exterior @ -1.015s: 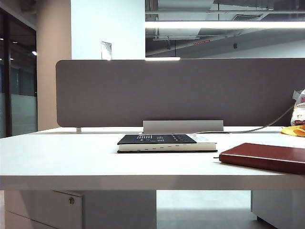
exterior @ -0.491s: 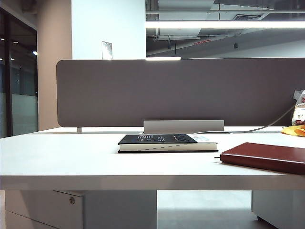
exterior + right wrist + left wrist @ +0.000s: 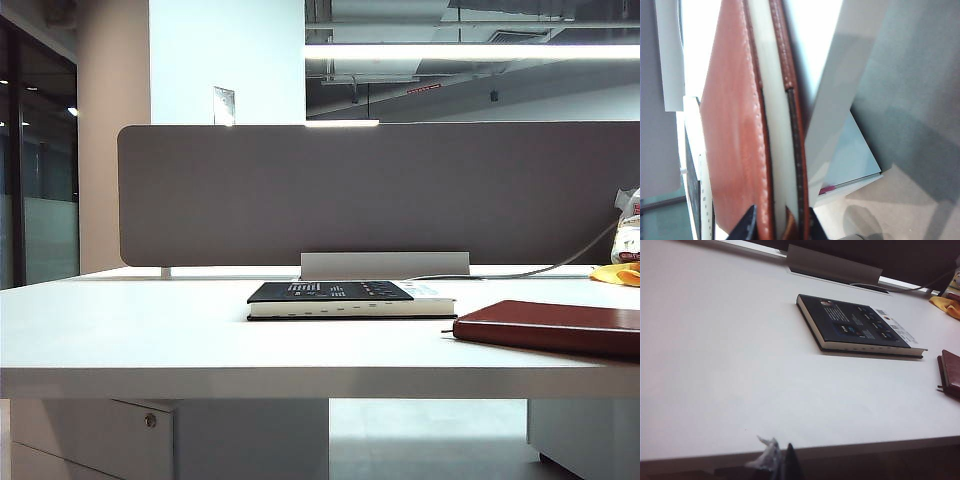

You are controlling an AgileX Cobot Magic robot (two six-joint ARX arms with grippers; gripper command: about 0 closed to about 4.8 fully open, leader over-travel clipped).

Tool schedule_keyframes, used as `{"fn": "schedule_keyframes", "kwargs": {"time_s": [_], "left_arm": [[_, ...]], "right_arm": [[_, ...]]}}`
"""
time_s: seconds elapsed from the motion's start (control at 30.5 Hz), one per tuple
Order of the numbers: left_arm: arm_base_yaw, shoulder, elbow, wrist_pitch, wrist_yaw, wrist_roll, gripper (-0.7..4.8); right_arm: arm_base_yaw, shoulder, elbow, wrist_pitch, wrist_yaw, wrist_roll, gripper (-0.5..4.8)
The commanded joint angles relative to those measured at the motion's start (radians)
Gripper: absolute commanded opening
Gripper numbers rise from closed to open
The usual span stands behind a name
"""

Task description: Pick up the red book and place it on top of the black book.

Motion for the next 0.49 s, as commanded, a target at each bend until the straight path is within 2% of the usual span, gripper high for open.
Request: {"fn": "schedule_keyframes", "kwargs": {"time_s": [0.03,0.1,0.2,0.29,0.49], "left_arm": [[0.001,0.001,0.0,-0.017,0.012,0.001,0.17],[0.001,0.001,0.0,-0.017,0.012,0.001,0.17],[0.001,0.001,0.0,-0.017,0.012,0.001,0.17],[0.001,0.001,0.0,-0.017,0.012,0.001,0.17],[0.001,0.001,0.0,-0.017,0.015,0.001,0.18]], "right_arm": [[0.001,0.004,-0.006,-0.055,-0.001,-0.015,0.7],[0.001,0.004,-0.006,-0.055,-0.006,-0.015,0.64],[0.001,0.004,-0.006,-0.055,-0.021,-0.015,0.18],[0.001,0.003,-0.007,-0.027,-0.051,-0.016,-0.01],[0.001,0.003,-0.007,0.105,-0.114,-0.015,-0.01]]}}
